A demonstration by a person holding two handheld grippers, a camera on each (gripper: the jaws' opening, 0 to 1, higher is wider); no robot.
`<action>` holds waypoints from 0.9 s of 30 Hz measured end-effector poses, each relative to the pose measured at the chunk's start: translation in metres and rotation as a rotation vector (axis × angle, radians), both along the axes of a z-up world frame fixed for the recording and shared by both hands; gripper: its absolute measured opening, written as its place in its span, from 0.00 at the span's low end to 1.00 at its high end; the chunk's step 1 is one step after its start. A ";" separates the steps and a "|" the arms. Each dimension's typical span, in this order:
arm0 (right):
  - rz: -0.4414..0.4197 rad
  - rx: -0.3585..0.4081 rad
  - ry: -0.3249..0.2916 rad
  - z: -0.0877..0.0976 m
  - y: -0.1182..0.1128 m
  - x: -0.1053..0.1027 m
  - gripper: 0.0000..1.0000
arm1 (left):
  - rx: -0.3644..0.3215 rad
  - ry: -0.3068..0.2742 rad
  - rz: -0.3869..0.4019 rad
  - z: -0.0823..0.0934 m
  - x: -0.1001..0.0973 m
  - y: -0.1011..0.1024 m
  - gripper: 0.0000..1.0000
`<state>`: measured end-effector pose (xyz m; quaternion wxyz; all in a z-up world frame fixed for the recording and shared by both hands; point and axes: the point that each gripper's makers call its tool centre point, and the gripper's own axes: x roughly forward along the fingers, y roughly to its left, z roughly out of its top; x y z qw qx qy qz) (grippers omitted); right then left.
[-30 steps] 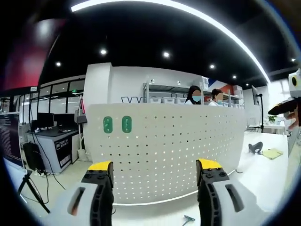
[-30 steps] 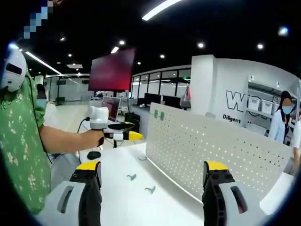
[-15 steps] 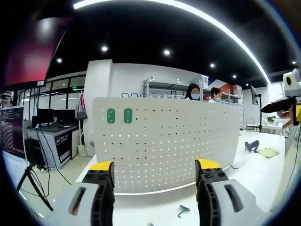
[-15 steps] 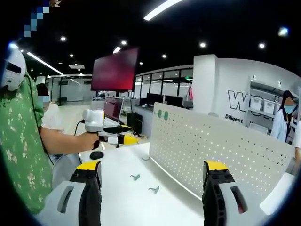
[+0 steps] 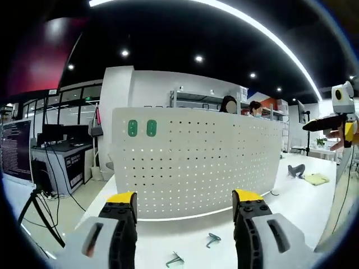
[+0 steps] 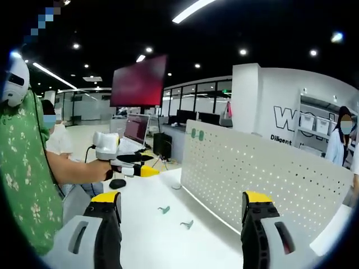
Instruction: Insert the hook assembly into the mounting plate slot until the hook locks in place.
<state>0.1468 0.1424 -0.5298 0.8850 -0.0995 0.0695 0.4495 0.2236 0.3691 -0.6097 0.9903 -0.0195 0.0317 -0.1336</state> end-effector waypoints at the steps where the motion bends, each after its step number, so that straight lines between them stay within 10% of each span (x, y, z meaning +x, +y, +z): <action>1: -0.001 -0.001 0.004 -0.002 0.000 0.000 0.91 | 0.003 0.002 -0.004 -0.002 -0.002 -0.001 0.71; 27: 0.018 -0.022 0.104 -0.047 0.009 0.007 0.90 | 0.046 0.142 -0.072 -0.064 -0.030 -0.020 0.68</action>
